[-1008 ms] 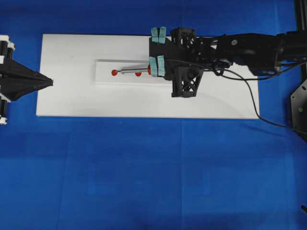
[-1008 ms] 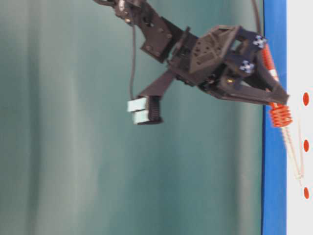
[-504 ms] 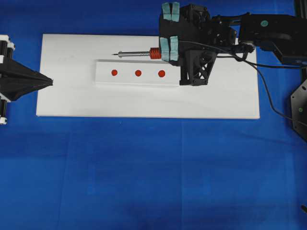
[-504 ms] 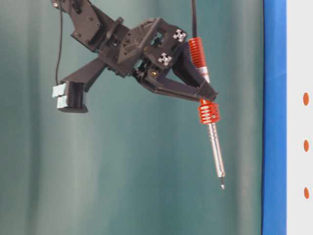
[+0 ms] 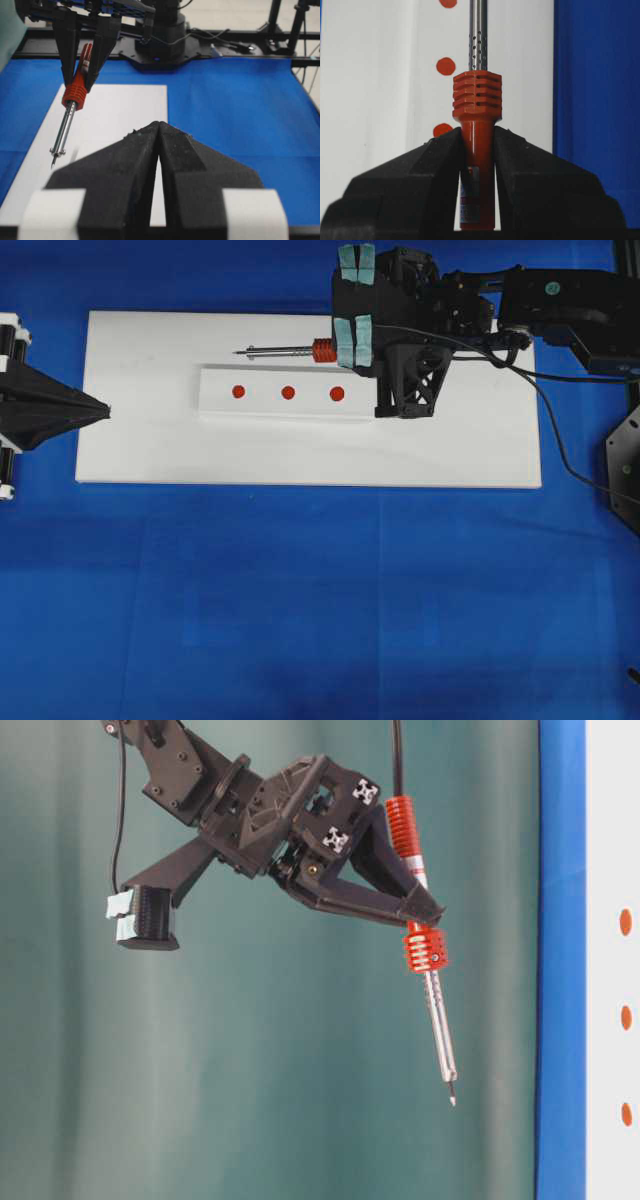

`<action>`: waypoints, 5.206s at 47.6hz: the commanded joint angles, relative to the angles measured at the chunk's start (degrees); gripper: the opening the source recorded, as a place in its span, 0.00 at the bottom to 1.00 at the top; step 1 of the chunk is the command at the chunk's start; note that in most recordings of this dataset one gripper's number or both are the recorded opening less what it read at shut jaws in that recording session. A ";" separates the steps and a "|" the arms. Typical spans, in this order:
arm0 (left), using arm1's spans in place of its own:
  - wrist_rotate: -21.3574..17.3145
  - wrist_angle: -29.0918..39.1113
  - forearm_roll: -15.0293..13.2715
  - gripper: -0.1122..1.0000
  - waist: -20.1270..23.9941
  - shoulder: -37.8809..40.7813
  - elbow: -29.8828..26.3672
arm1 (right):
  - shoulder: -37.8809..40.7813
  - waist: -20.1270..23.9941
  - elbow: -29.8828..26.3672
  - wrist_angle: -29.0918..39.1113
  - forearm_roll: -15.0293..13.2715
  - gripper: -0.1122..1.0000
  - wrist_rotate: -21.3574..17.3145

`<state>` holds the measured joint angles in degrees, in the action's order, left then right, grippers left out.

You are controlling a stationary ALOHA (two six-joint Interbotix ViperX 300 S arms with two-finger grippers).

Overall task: Touch the tip of the soldering iron to the mark.
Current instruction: 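Lift the iron tip and shift it rightward above the strip, then lower the iron tip onto the middle red dot, then lift the iron tip off the middle dot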

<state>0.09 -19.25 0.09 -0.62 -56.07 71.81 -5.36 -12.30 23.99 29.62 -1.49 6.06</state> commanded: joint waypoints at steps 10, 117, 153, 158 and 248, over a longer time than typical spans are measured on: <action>0.18 -0.62 0.09 0.10 0.09 0.18 -0.79 | -5.19 -0.70 3.16 0.09 -0.18 0.16 -0.09; 0.26 -0.79 0.09 0.10 0.09 0.18 -0.70 | -2.29 -1.49 13.62 -7.47 -0.44 0.16 -0.18; 0.26 -0.79 0.09 0.10 0.09 0.18 -0.70 | 2.64 -0.53 15.21 -12.04 -0.26 0.16 -0.62; 0.26 -0.79 0.09 0.10 0.09 0.18 -0.70 | 2.81 -0.53 15.12 -12.04 -0.26 0.16 -0.62; 0.35 -0.97 0.09 0.10 0.09 0.18 -0.88 | -1.76 -0.62 12.74 -7.21 -0.44 0.16 -1.14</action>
<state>0.35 -19.60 0.09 -0.62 -56.07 71.81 -4.13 -12.92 38.94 21.01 -1.85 5.01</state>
